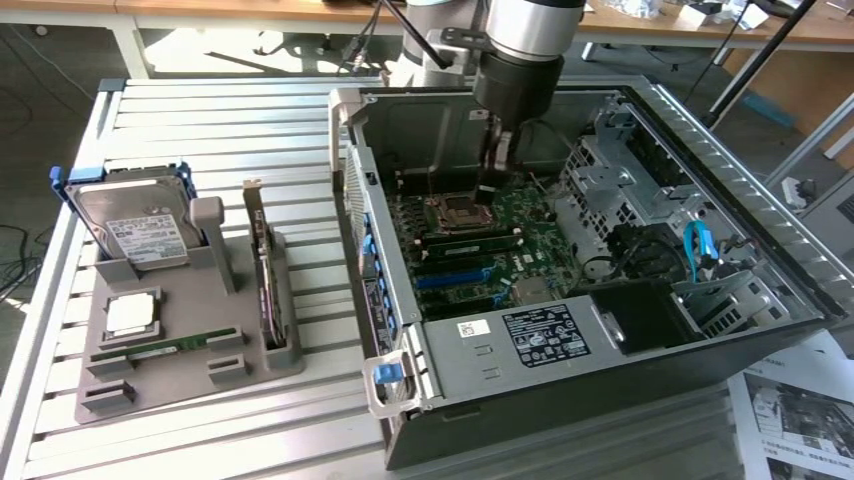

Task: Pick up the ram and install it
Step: 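Press down the ram until it locks into place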

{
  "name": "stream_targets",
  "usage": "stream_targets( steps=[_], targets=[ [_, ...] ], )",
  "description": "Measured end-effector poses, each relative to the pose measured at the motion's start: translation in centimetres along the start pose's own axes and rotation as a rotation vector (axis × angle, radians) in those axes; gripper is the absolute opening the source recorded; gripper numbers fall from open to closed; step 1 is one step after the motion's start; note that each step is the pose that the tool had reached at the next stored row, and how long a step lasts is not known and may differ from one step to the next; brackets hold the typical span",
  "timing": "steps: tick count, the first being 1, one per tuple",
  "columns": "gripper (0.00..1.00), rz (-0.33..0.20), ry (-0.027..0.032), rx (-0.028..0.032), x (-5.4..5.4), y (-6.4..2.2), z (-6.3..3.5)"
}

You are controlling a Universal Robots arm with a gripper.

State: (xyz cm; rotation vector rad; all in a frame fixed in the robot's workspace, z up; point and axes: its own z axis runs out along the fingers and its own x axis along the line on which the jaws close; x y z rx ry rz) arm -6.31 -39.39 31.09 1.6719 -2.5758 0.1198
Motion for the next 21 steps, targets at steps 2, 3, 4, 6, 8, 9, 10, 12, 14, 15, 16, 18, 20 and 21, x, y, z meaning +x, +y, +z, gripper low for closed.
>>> stream_targets(
  steps=[2,3,4,6,8,9,10,12,14,15,16,18,20,21],
  targets=[
    [0.11,0.045,0.0012,-0.0045,0.0,0.0,0.0],
    [0.11,0.074,0.0021,-0.0074,0.0,0.0,0.0],
    [0.11,0.089,0.0025,-0.0089,0.0,0.0,0.0],
    [0.11,0.128,0.0035,-0.0128,0.0,0.0,0.0],
    [0.11,0.167,0.0047,-0.0167,0.0,0.0,0.0],
    [0.11,0.185,0.0052,-0.0185,0.0,0.0,0.0],
    [0.11,0.204,0.0057,-0.0204,0.0,0.0,0.0],
    [0.11,0.258,0.007,-0.0258,-0.01,0.0,0.01],
    [0.11,0.306,0.0086,-0.0307,0.0,0.0,0.0],
    [0.11,0.324,0.009,-0.0325,0.0,0.0,0.0],
    [0.11,0.35,0.0098,-0.035,0.0,0.0,0.0],
    [0.11,0.389,0.011,-0.039,0.0,0.0,0.0],
    [0.11,0.431,0.0121,-0.0432,0.0,0.0,0.0],
    [0.11,0.452,0.0127,-0.0453,0.0,0.0,0.0]
  ],
)
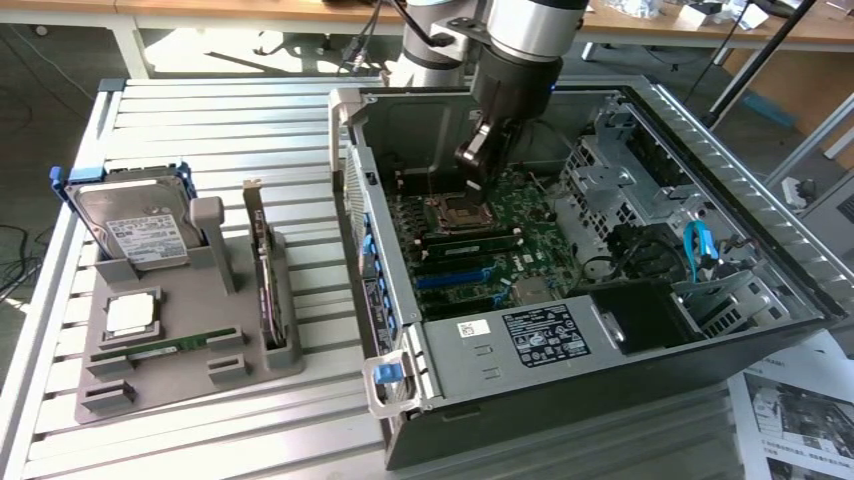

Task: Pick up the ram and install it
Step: 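Press down the ram until it locks into place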

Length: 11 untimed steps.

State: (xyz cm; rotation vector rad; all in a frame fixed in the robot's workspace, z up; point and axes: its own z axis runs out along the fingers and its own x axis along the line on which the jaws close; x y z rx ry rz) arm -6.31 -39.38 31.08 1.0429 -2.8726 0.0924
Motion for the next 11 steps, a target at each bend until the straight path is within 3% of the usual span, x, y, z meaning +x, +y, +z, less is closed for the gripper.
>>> stream_targets(
  steps=[11],
  targets=[
    [0.11,0.247,0.0038,-0.0284,-0.01,0.0,0.08]
  ],
)
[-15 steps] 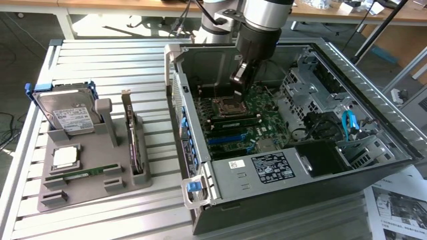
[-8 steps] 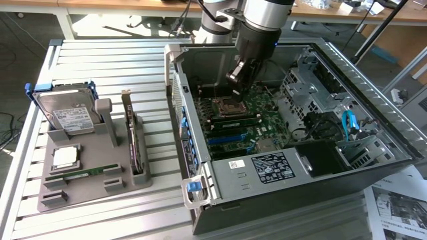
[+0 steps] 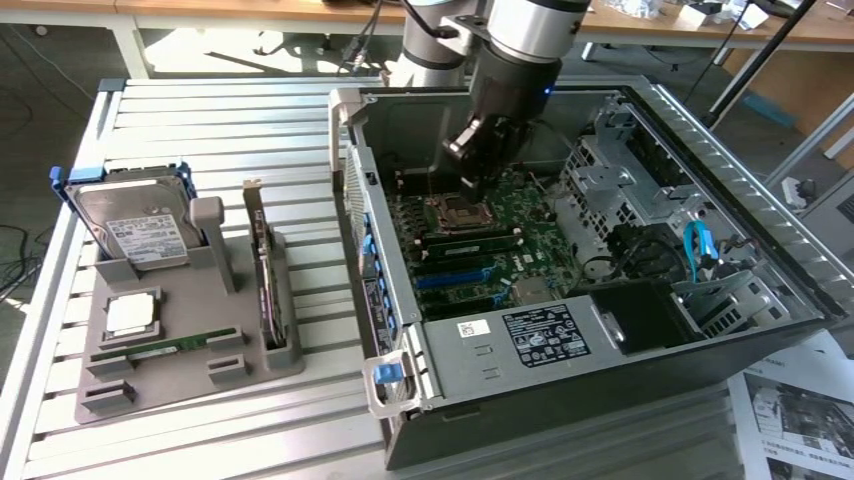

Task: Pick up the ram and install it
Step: 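Press down the ram until it locks into place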

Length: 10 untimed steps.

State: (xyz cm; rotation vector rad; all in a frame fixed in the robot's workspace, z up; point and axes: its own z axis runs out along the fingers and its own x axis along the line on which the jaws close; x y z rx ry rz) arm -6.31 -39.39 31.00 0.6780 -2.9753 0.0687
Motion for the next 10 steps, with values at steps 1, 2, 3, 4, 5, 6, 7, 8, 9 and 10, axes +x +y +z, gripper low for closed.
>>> stream_targets(
  steps=[1,2,3,4,5,6,7,8,9,10],
  targets=[
    [0.11,0.017,0.0005,-0.0016,0.0,0.0,0.04],
    [0.11,0.032,0.0009,-0.003,-0.01,0.0,0.09],
    [0.11,0.067,0.0012,-0.0062,-0.03,0.01,0.29],
    [0.11,0.093,0.0013,-0.0084,-0.03,0.02,0.41],
    [0.11,0.101,0.0015,-0.0088,-0.02,0.02,0.4],
    [0.11,0.103,0.0014,-0.0094,-0.02,0.03,0.41],
    [0.11,0.112,0.0014,-0.0106,-0.01,0.03,0.42],
    [0.11,0.121,0.0016,-0.0115,-0.01,0.03,0.42],
    [0.11,0.137,0.0021,-0.0129,-0.01,0.03,0.41],
    [0.11,0.155,0.0025,-0.0147,-0.01,0.02,0.41]
  ],
)
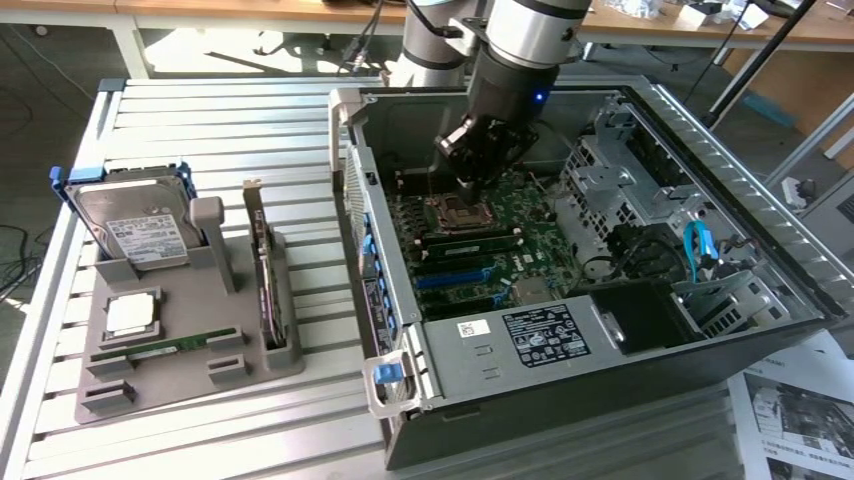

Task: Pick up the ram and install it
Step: 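Press down the ram until it locks into place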

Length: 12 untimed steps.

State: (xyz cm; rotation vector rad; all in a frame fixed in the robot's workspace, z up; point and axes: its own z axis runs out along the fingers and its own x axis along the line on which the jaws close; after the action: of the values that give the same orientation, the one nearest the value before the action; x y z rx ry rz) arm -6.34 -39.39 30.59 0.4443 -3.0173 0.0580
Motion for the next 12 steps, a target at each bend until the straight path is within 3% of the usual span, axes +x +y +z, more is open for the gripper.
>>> stream_targets(
  steps=[12],
  targets=[
    [0.11,0.219,0.0052,-0.021,0.0,0.01,0.0]
  ],
)
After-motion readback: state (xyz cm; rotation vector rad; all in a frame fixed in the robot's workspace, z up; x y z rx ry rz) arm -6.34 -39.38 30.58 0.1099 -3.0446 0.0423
